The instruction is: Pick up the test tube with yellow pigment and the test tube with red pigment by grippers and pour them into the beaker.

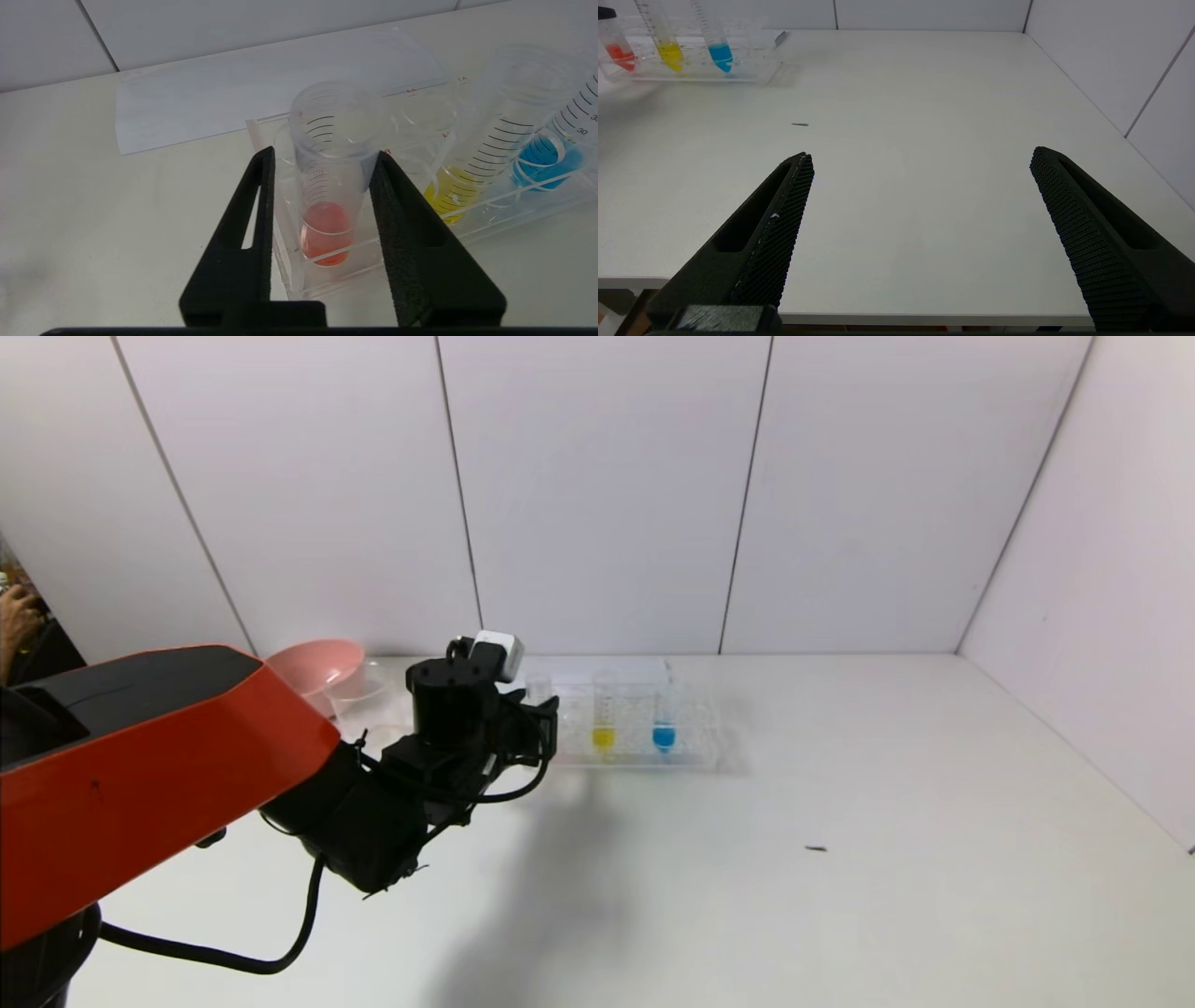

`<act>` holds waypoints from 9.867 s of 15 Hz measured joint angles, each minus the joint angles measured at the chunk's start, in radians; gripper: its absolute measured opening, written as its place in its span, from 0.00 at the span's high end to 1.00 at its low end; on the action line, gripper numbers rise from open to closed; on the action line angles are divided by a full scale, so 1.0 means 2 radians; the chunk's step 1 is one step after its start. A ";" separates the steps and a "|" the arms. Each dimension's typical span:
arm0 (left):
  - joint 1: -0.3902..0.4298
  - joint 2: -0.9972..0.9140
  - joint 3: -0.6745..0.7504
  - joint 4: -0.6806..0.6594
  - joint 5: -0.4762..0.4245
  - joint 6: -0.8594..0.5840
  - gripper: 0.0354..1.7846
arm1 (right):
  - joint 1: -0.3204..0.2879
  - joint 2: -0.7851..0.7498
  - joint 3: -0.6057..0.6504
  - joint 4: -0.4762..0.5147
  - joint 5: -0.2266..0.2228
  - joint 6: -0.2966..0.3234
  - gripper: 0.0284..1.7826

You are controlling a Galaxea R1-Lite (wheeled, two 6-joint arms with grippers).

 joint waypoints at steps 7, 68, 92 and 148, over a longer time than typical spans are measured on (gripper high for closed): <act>0.000 0.000 0.001 0.000 -0.001 0.001 0.77 | 0.000 0.000 0.000 0.000 0.000 0.000 0.05; 0.204 -0.242 -0.010 0.205 -0.069 0.030 0.77 | 0.000 0.000 0.000 0.000 0.000 0.000 0.05; 0.348 -0.213 -0.022 0.234 -0.191 0.068 0.77 | 0.000 0.000 0.000 0.000 0.000 0.000 0.05; 0.337 -0.187 -0.156 0.571 -0.254 0.391 0.77 | 0.000 0.000 0.000 0.000 0.000 0.000 0.05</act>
